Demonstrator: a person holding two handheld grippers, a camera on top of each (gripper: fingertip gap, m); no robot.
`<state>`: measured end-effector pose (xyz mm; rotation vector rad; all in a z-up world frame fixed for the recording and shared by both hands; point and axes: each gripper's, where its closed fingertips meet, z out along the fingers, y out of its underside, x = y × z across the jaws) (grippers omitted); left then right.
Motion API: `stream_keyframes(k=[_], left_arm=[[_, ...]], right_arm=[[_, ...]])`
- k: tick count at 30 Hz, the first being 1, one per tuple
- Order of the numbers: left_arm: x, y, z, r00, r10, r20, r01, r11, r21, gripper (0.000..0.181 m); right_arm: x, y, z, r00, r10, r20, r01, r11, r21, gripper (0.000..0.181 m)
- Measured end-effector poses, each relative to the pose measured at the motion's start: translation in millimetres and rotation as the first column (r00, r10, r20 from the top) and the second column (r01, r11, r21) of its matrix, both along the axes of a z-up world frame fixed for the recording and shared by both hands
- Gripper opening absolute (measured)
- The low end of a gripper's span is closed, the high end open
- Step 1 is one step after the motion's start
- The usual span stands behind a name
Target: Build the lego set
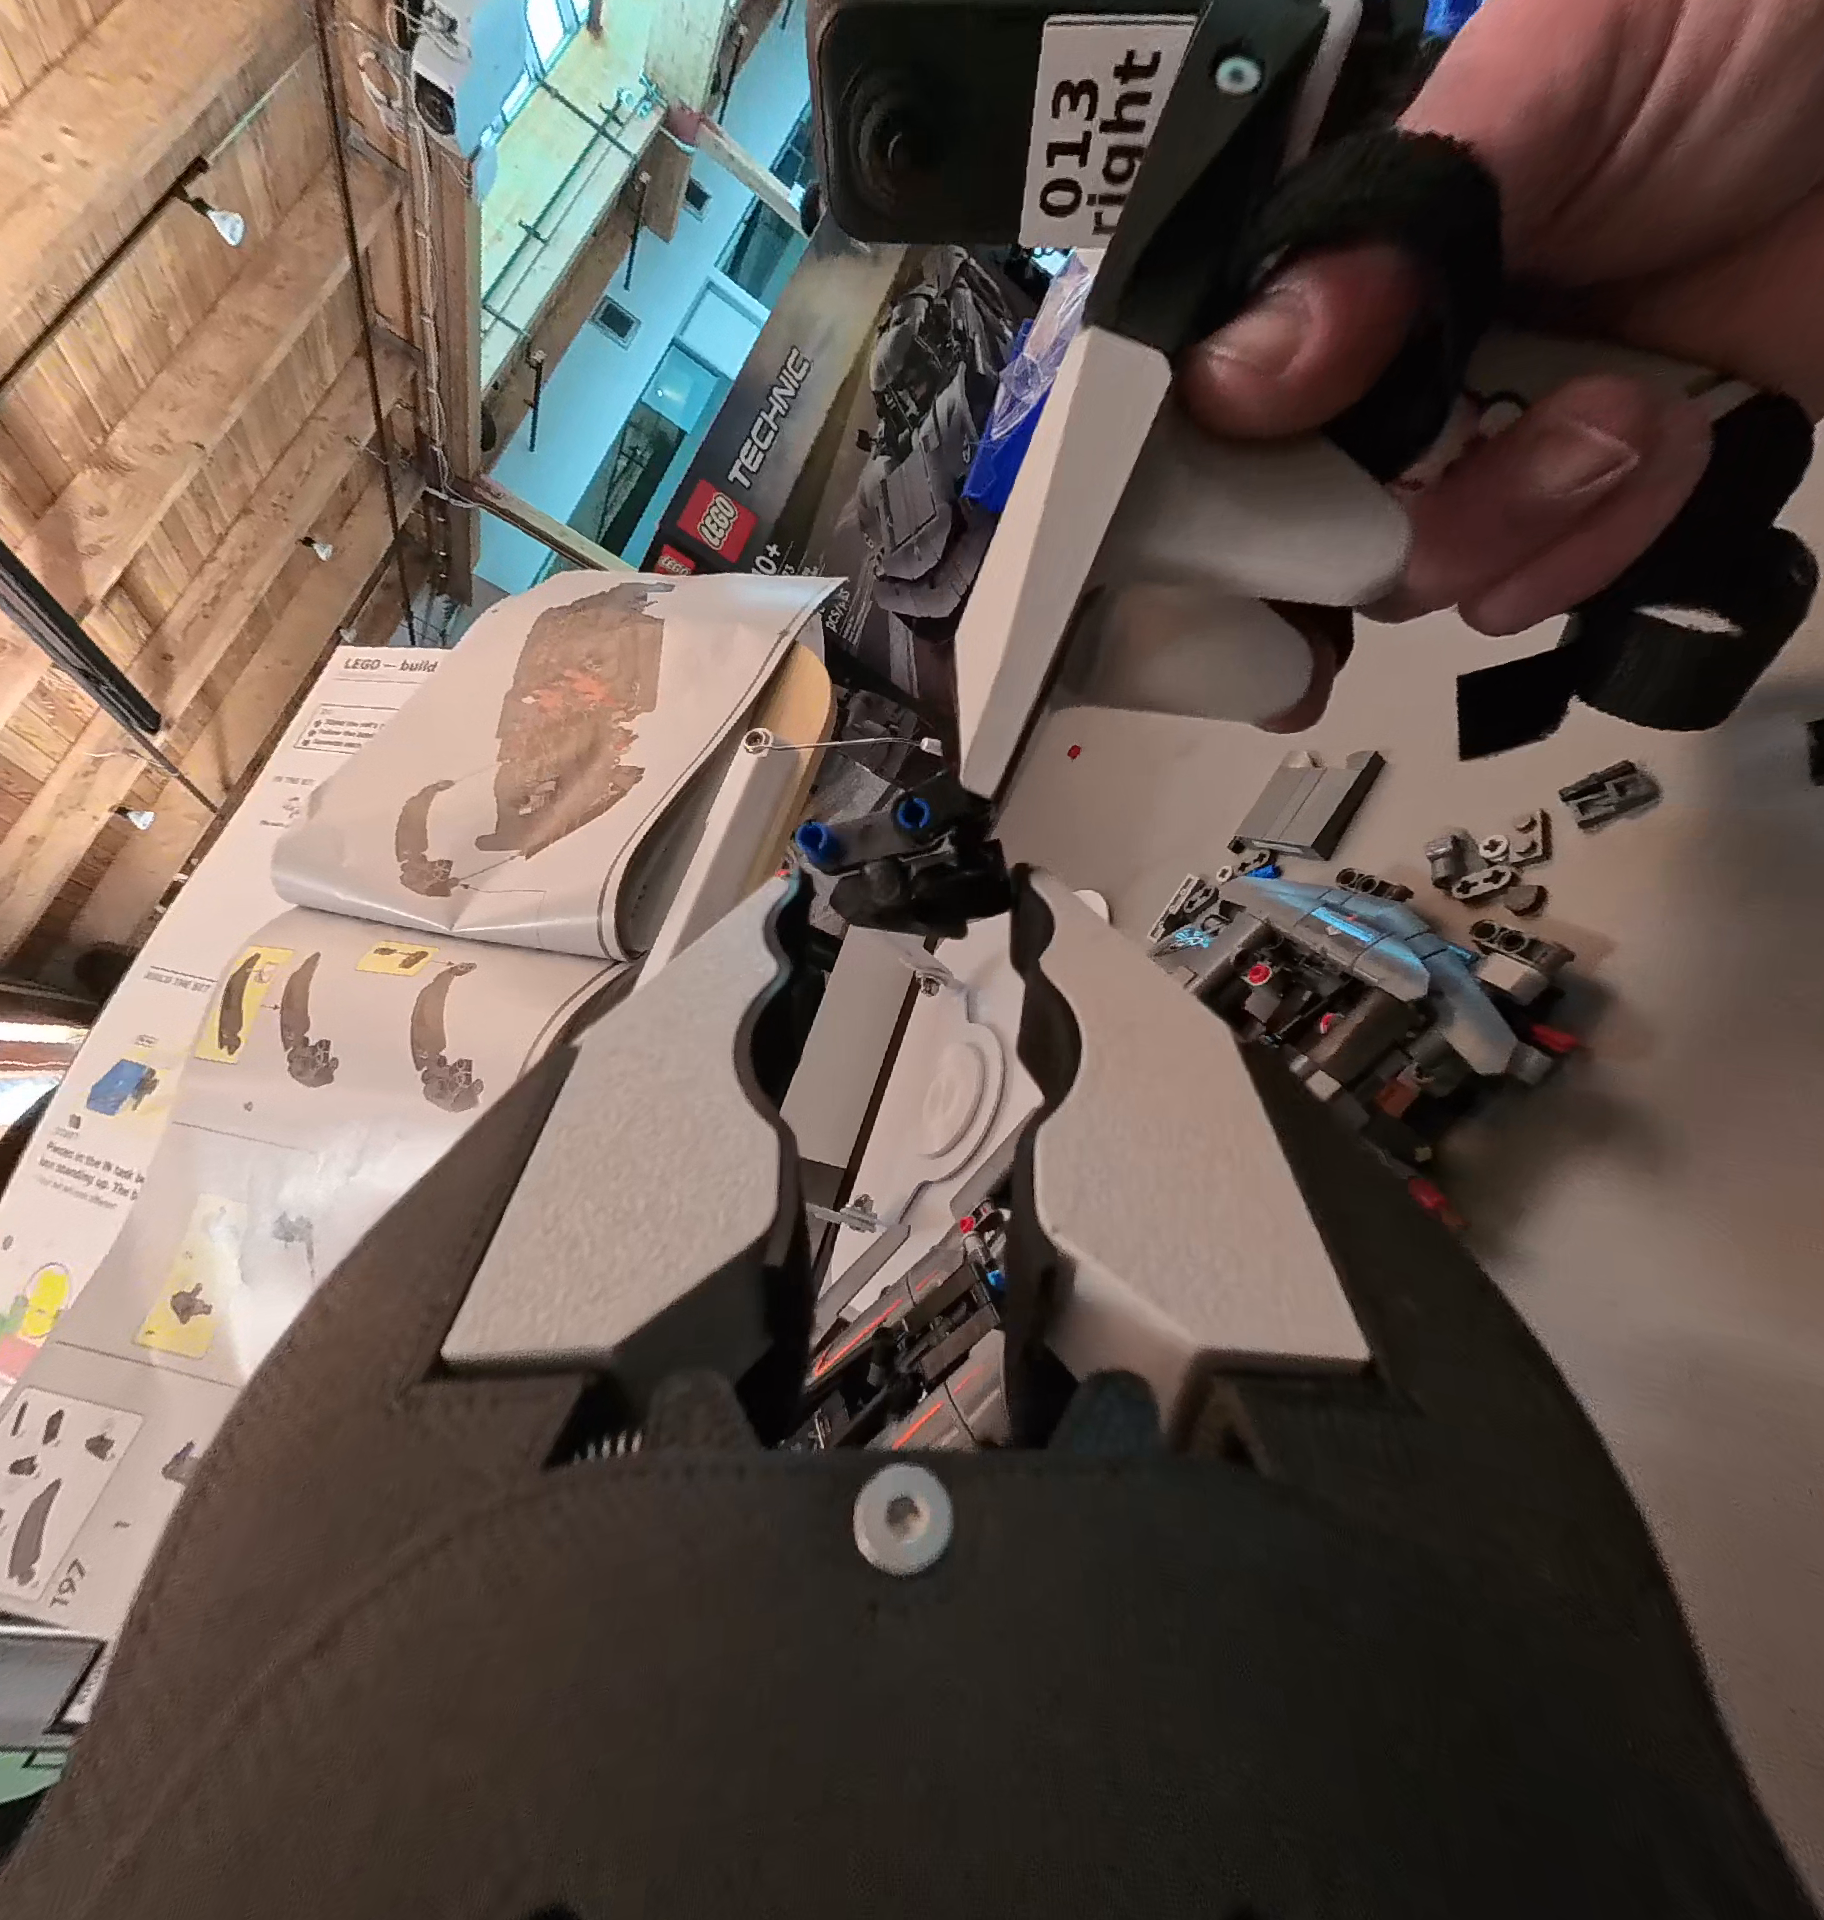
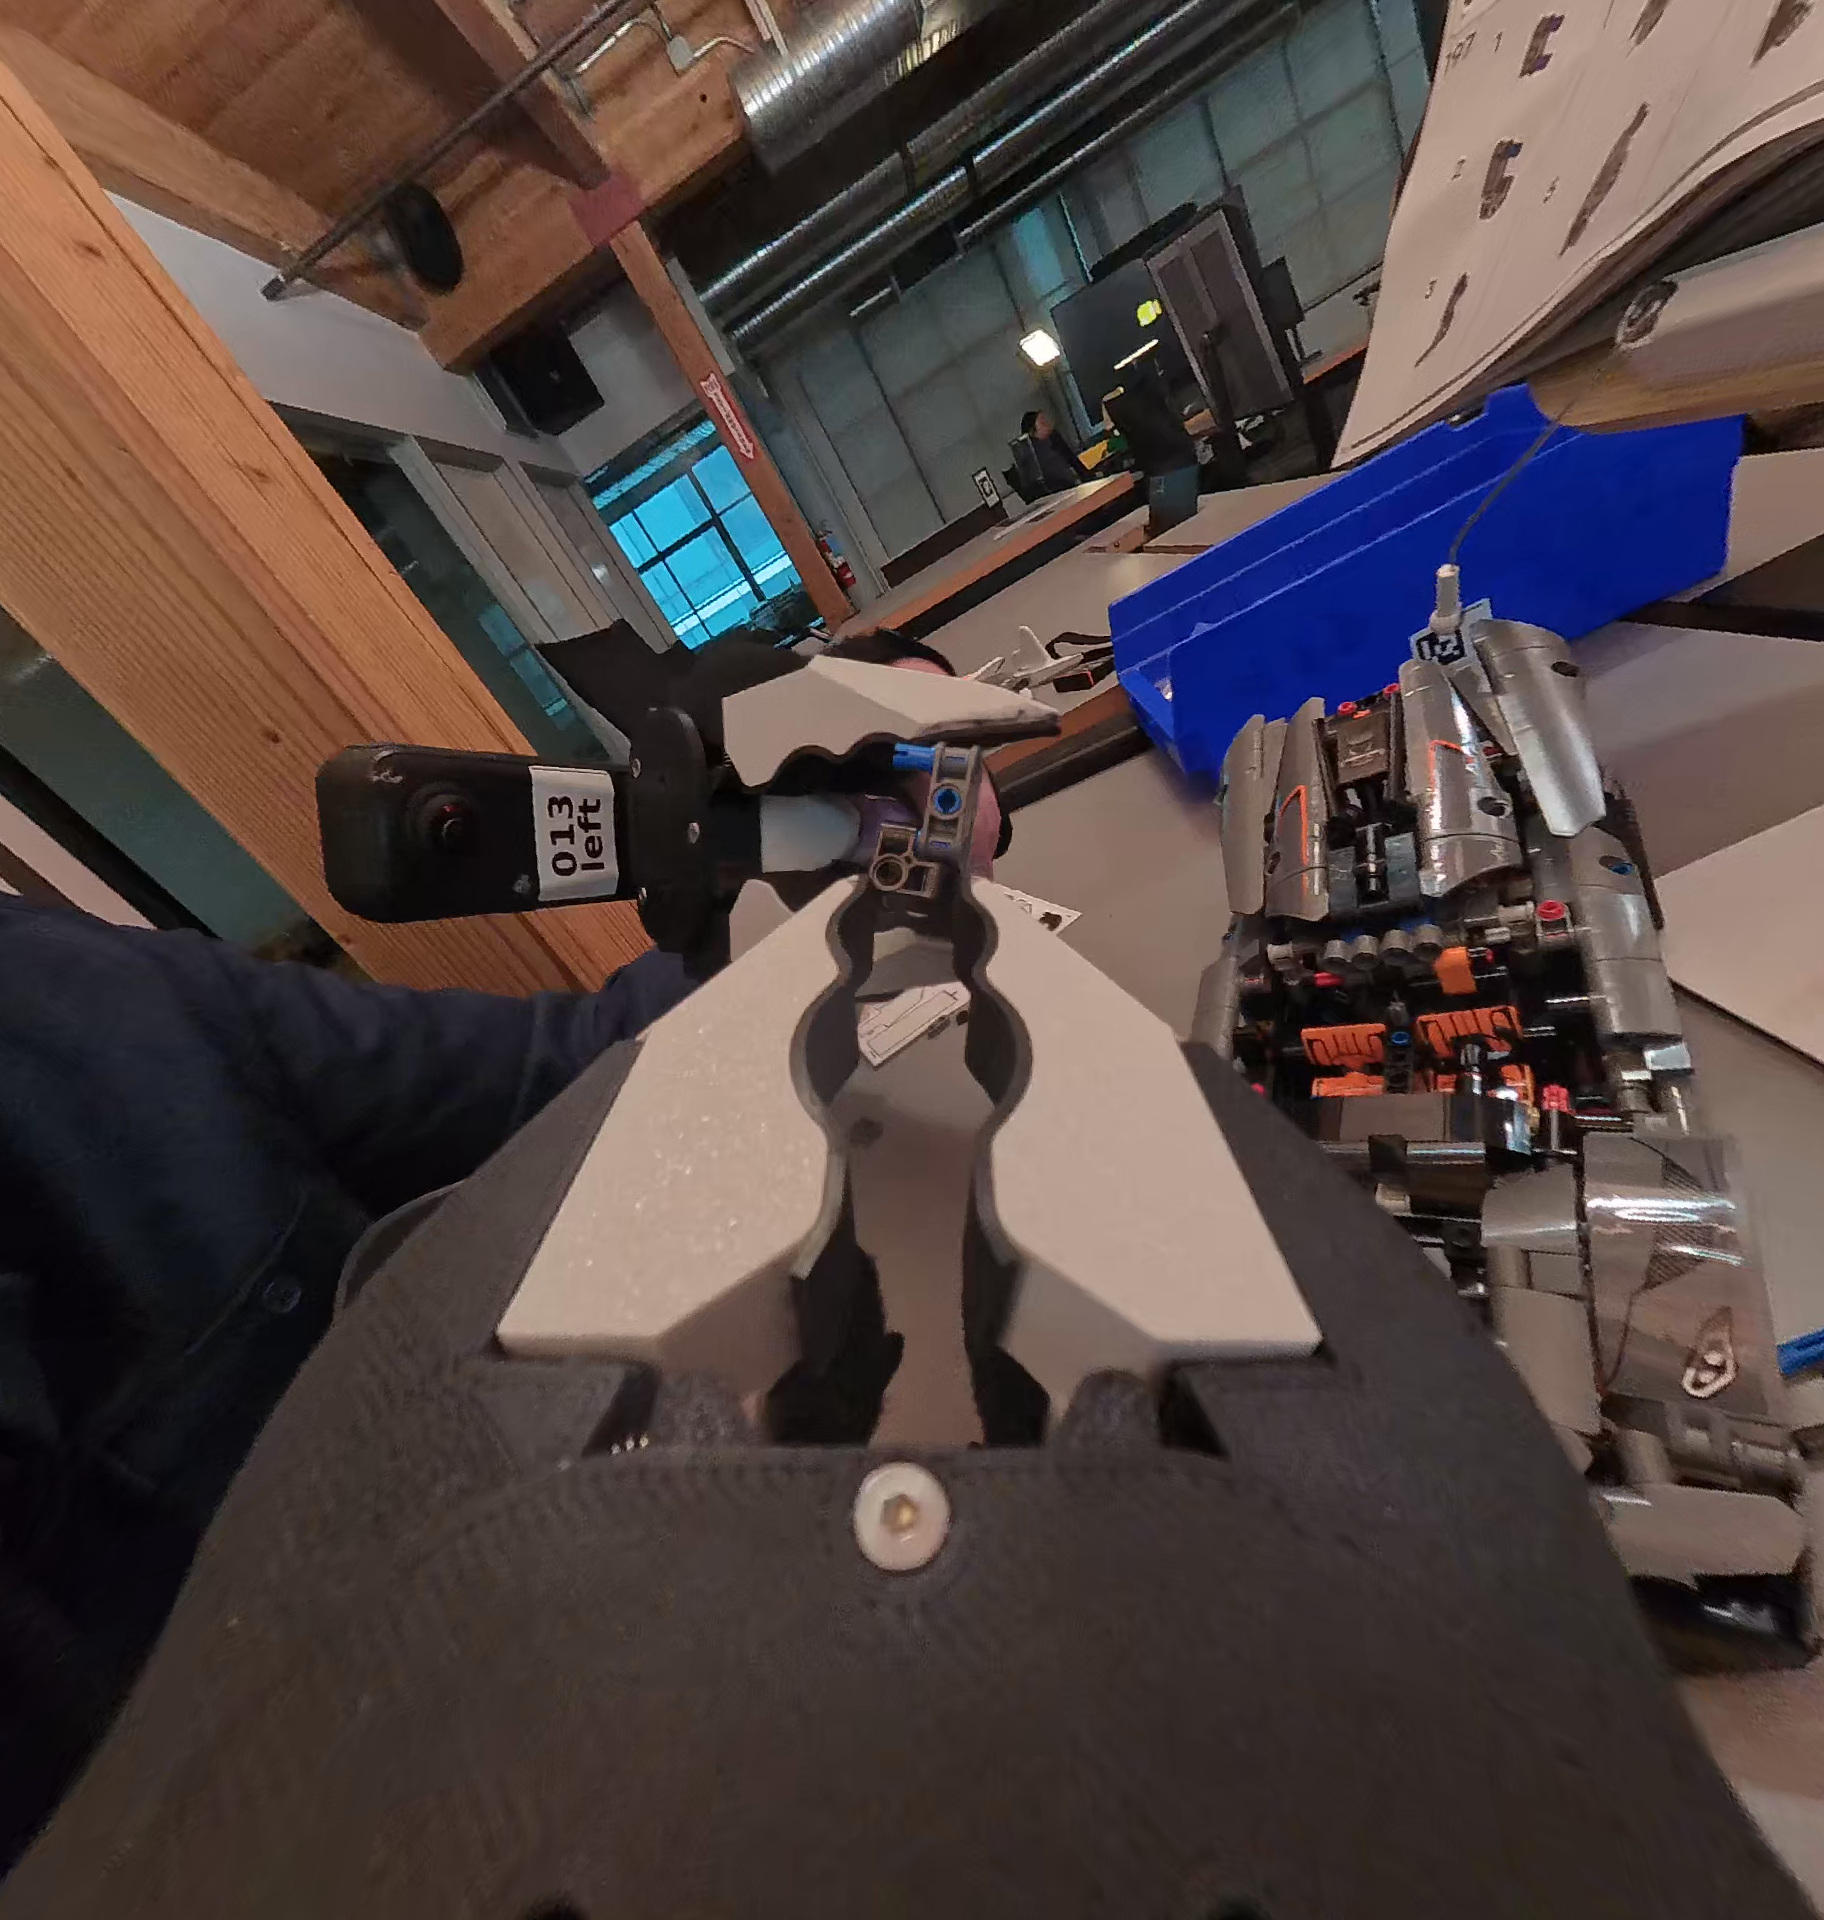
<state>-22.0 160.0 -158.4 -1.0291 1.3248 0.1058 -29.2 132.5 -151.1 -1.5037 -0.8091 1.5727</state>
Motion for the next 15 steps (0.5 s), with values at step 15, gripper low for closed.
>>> stream_keyframes(k=[15], left_arm=[[1, -5, 2, 0.998, -0.048, 0.049, 0.052, 0.996, -0.077, 0.029]], right_arm=[[2, -3, 5, 0.994, 0.066, -0.087, -0.073, 0.994, -0.084, 0.013]])
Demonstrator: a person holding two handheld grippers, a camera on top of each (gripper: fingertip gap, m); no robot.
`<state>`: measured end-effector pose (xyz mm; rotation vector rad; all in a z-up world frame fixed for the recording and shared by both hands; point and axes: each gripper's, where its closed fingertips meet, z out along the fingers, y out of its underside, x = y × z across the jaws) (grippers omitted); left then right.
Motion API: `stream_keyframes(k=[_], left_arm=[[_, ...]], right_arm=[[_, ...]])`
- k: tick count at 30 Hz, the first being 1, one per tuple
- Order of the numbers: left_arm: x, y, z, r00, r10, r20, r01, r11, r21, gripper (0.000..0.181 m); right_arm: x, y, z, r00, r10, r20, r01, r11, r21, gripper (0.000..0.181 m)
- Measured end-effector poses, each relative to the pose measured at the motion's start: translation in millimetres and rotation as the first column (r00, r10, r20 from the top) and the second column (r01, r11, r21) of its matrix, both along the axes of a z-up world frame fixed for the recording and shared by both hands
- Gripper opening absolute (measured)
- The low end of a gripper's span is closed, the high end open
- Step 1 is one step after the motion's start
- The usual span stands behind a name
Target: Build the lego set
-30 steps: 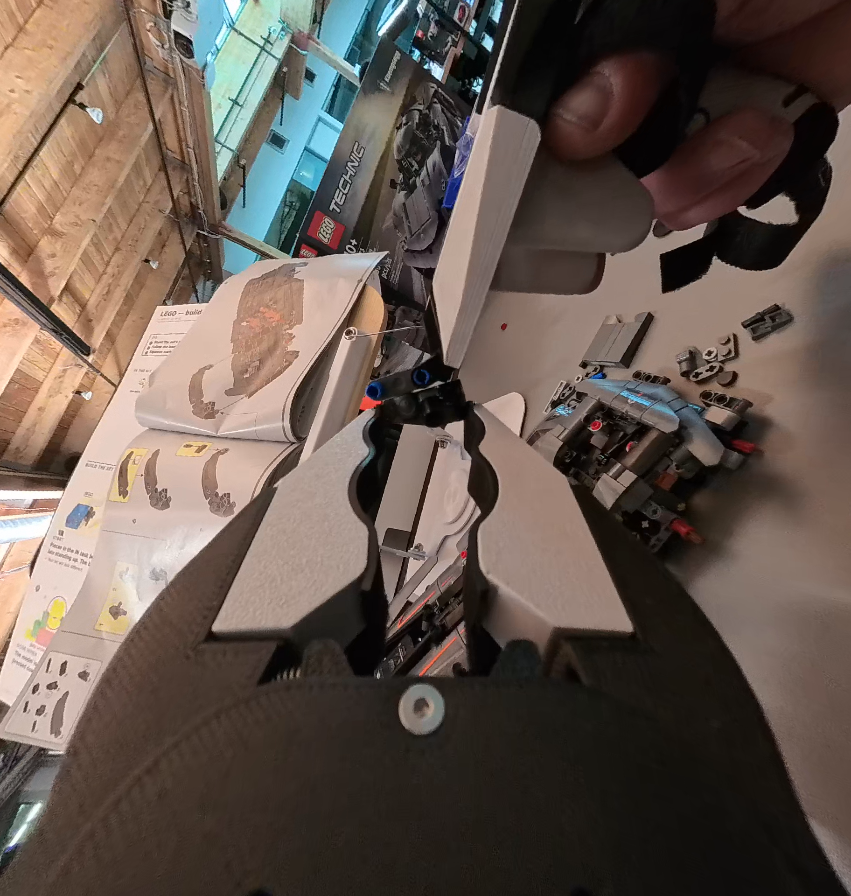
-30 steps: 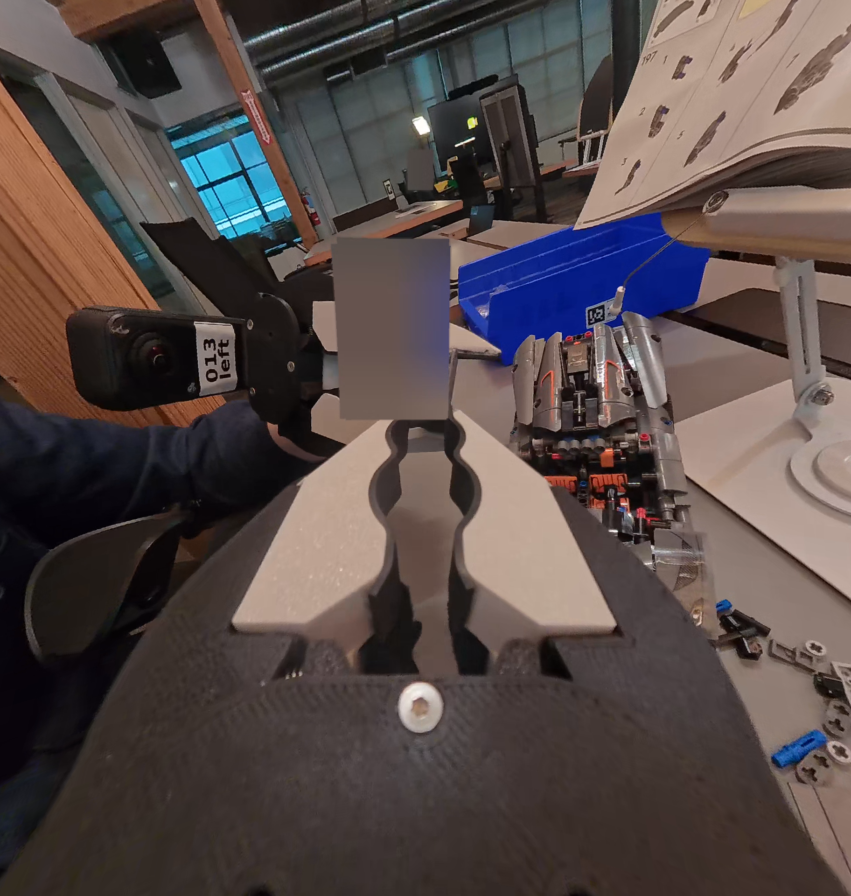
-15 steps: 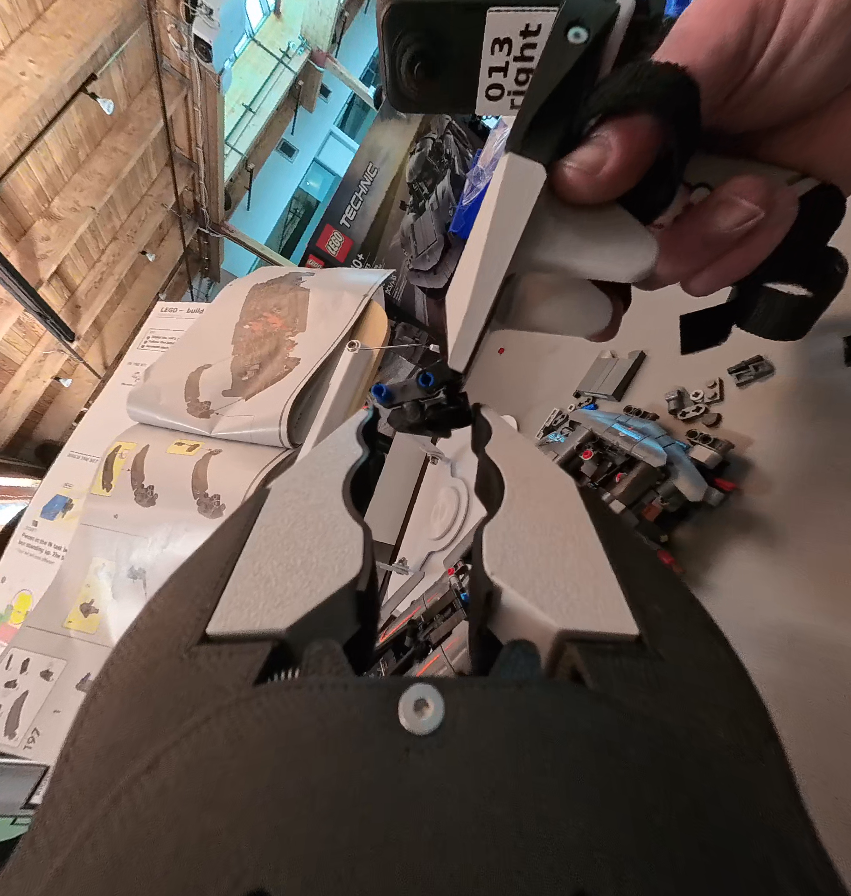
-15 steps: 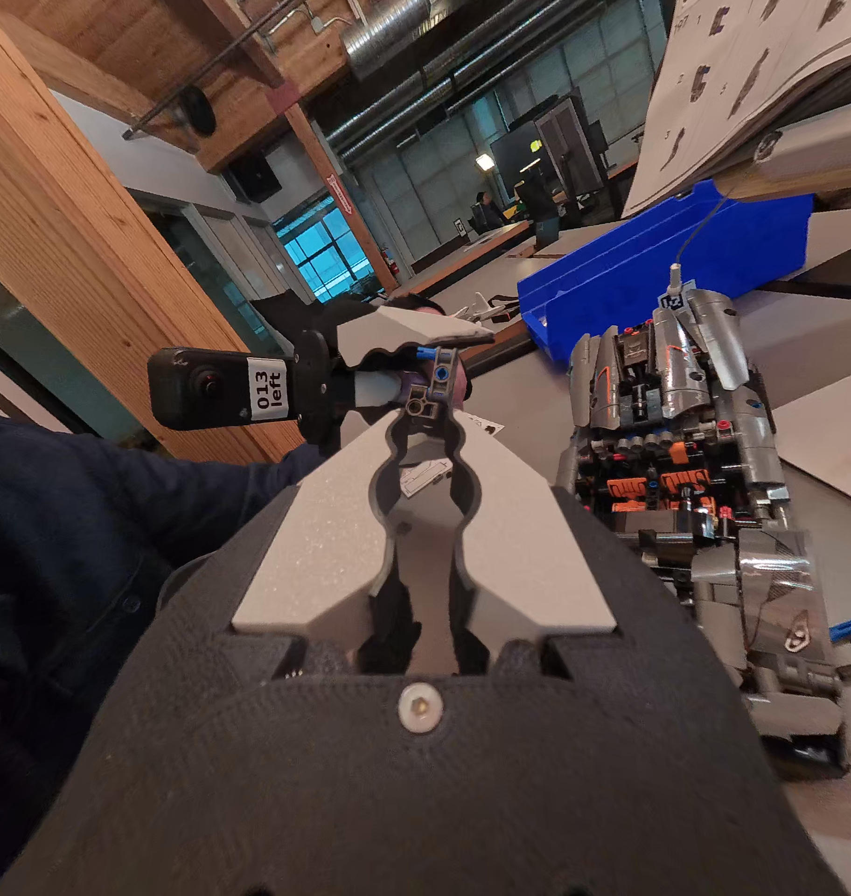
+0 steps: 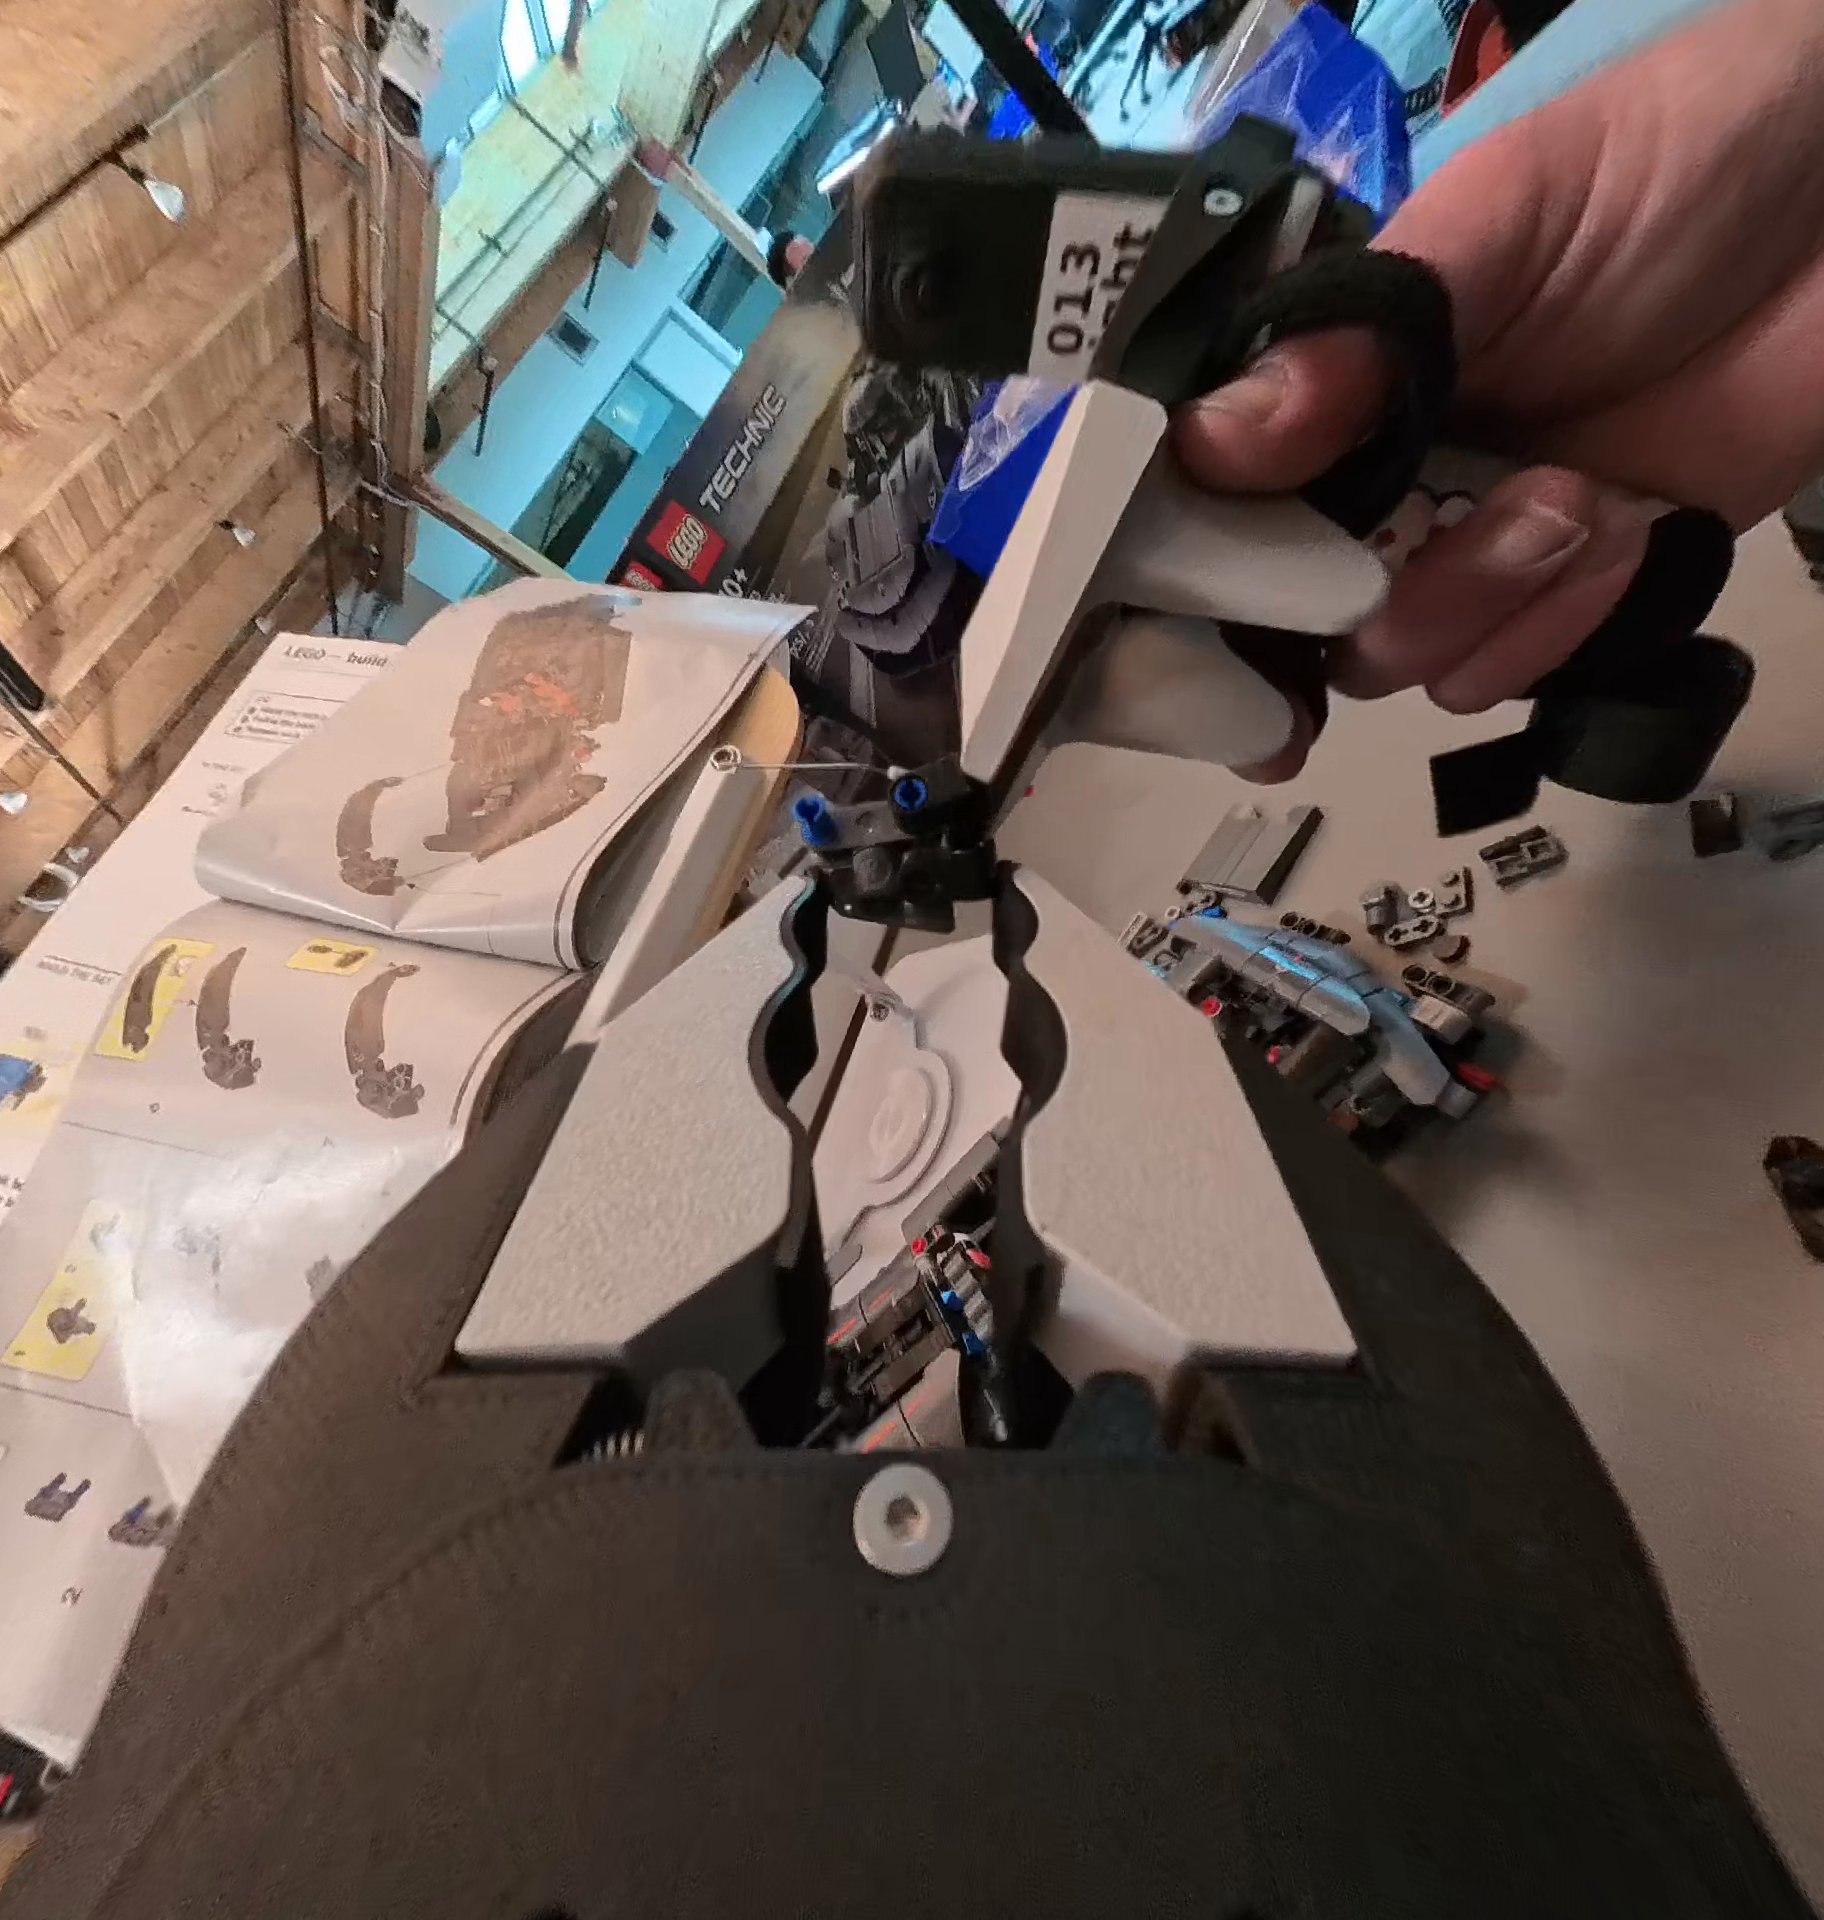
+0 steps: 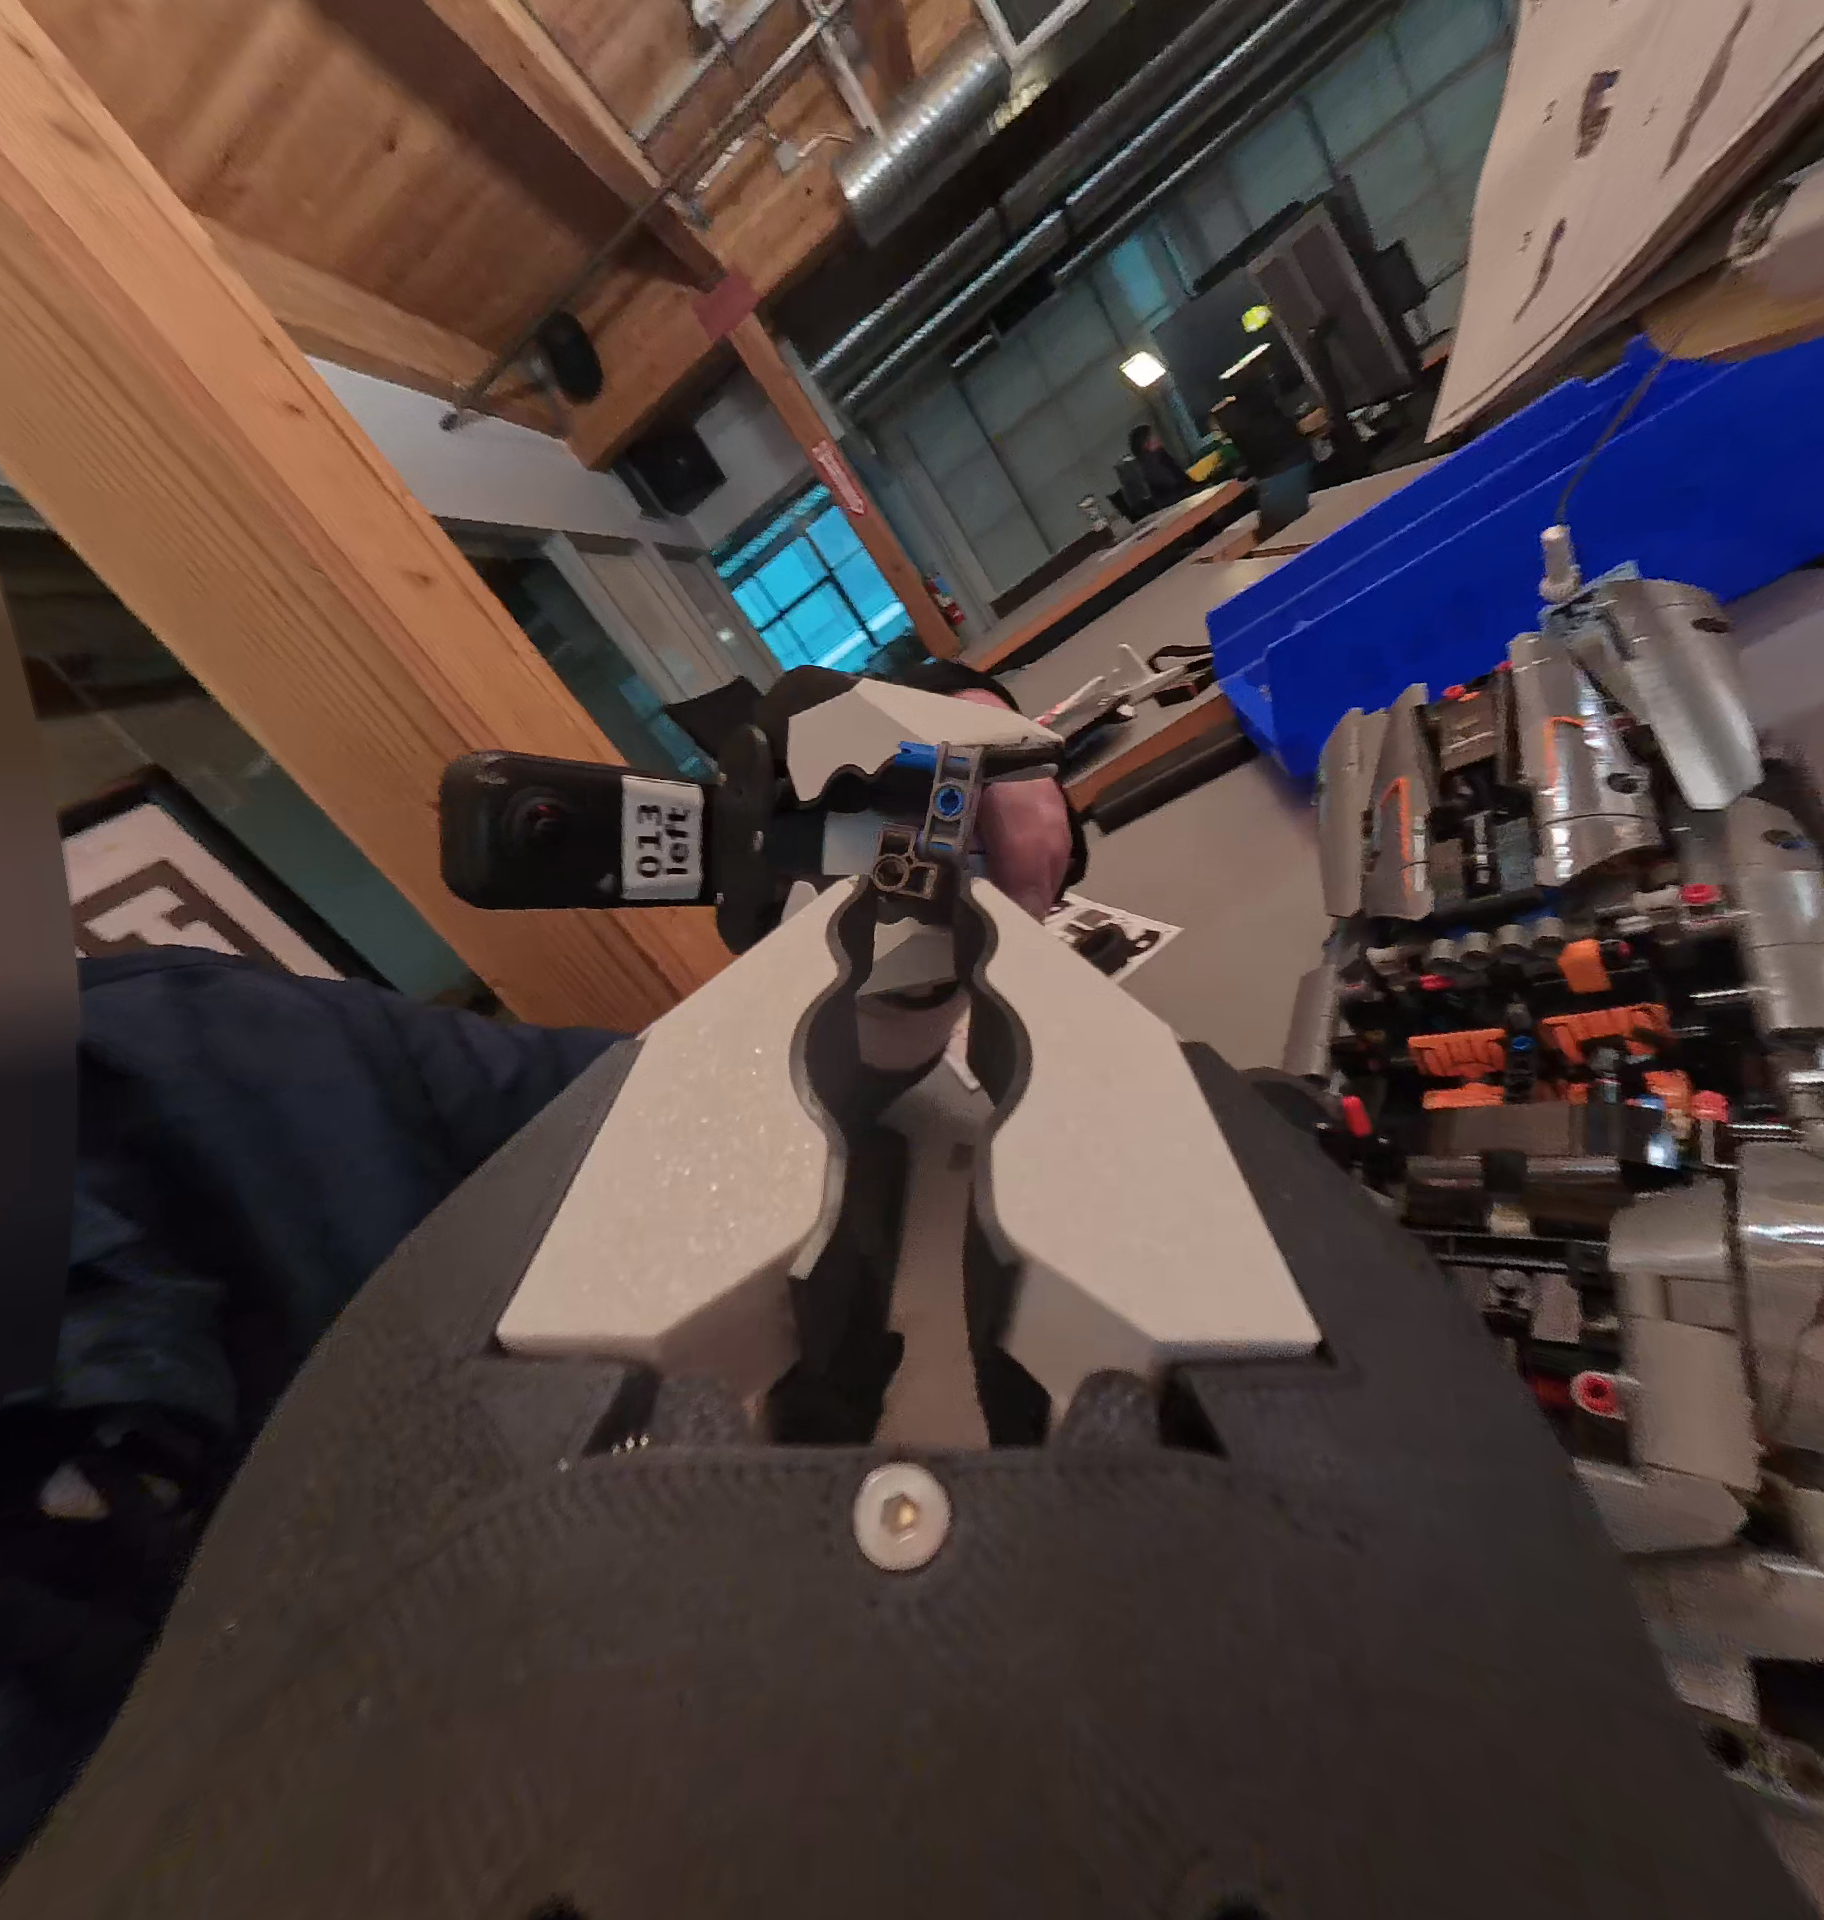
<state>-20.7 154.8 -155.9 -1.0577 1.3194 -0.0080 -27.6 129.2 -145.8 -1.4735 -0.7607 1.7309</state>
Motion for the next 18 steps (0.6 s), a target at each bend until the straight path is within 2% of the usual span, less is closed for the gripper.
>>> stream_keyframes(k=[3, 6, 8, 9, 14, 18], left_arm=[[-2, 5, -2, 0.999, 0.040, -0.013, -0.040, 0.999, 0.000, 0.029], [-4, 9, -4, 0.996, 0.083, -0.039, -0.083, 0.997, 0.003, 0.029], [-5, 12, -9, 0.990, 0.117, -0.081, -0.115, 0.993, 0.026, 0.029], [-4, 11, -8, 0.990, 0.118, -0.080, -0.116, 0.993, 0.039, 0.029], [-2, 9, -7, 0.991, 0.111, -0.075, -0.109, 0.994, 0.021, 0.029], [0, 3, 0, 0.999, 0.050, -0.015, -0.050, 0.999, -0.013, 0.028]], right_arm=[[1, 6, -2, 0.989, -0.121, 0.084, 0.109, 0.985, 0.133, 0.015], [-2, 6, -1, 0.964, -0.224, 0.142, 0.175, 0.940, 0.293, 0.025], [-2, 11, -7, 0.941, -0.280, 0.188, 0.207, 0.920, 0.334, 0.020], [0, 13, -8, 0.943, -0.275, 0.188, 0.207, 0.925, 0.319, 0.013], [3, 12, -6, 0.967, -0.207, 0.149, 0.168, 0.957, 0.235, 0.012], [8, 7, 5, 0.998, -0.066, -0.005, 0.066, 0.996, 0.052, 0.011]])
